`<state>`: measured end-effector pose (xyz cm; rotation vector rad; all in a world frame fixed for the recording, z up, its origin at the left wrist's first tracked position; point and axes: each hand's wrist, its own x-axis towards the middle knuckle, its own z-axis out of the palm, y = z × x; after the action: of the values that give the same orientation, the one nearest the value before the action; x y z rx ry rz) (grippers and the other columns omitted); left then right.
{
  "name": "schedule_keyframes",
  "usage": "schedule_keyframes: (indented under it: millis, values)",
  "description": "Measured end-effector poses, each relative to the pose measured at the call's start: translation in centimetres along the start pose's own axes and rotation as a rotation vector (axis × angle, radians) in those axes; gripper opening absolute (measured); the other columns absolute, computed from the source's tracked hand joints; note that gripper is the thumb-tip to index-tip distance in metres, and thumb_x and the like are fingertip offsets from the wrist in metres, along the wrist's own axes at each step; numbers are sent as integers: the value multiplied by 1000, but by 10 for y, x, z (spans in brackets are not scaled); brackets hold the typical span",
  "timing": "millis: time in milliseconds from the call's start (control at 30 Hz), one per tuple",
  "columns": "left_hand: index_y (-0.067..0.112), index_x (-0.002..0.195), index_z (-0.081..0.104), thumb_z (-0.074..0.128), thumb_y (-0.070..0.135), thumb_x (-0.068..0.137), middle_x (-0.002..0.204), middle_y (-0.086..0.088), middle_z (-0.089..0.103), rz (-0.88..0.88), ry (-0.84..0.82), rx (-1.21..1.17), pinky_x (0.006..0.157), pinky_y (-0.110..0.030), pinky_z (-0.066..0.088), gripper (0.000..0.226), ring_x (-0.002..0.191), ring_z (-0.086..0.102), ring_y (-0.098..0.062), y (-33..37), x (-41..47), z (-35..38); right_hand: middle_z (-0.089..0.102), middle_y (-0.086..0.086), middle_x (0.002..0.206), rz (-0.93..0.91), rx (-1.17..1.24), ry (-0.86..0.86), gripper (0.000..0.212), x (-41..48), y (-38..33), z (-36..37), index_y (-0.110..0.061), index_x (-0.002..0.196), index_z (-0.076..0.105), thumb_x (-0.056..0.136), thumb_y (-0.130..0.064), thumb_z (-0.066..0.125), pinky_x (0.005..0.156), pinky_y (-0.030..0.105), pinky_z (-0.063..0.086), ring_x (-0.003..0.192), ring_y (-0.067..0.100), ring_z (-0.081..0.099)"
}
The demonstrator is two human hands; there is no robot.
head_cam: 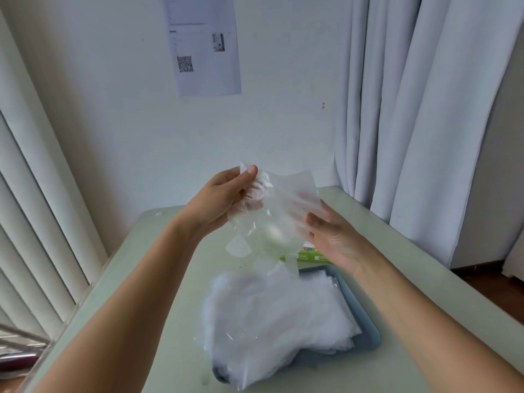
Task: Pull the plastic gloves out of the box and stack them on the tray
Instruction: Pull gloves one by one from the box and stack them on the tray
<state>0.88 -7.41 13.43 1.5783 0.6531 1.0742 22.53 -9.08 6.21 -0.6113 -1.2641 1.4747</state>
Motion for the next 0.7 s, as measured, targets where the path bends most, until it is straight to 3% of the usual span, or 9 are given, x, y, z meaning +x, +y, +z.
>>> schedule_keyframes:
  millis: [200,300,367,467,600,700]
  values:
    - [6,81,55,49,34,98,62,3,57,-94,-11,186,52,-20,37,33,56,39,-14,6,-22,-7,68,14,112,102,-166,-67,71,-21,-8,22,1,106,68,57,-48,84,91,23,50,108,22,64]
    - [8,77,57,45,30,100,50,11,55,-190,7,411,45,-17,28,34,47,32,-8,12,-30,-1,67,14,90,92,-268,-46,31,-32,-14,39,-1,89,70,80,-31,67,81,23,50,86,24,62]
    - [11,75,58,48,32,98,44,11,51,-295,-35,495,46,-18,26,34,46,30,-9,9,-33,0,66,13,79,117,-333,7,18,-36,-10,43,1,85,66,89,-16,62,69,21,49,71,19,58]
    - [12,86,60,65,38,87,51,13,58,-414,8,592,48,-18,30,27,51,37,-10,-13,-32,-7,68,6,65,199,-376,162,6,-42,7,38,-1,86,62,91,-5,60,53,19,51,54,12,62]
    - [13,114,54,81,27,75,91,-4,62,-546,182,583,54,-20,37,49,64,48,-13,-61,-32,-13,59,12,59,334,-471,238,14,-51,38,20,-2,80,58,92,3,55,41,22,44,41,11,53]
    - [10,120,51,83,21,72,88,0,58,-554,227,675,53,-19,37,59,66,50,-11,-94,-37,-13,59,12,59,390,-650,288,16,-51,62,1,-2,76,57,91,2,56,43,24,41,40,14,52]
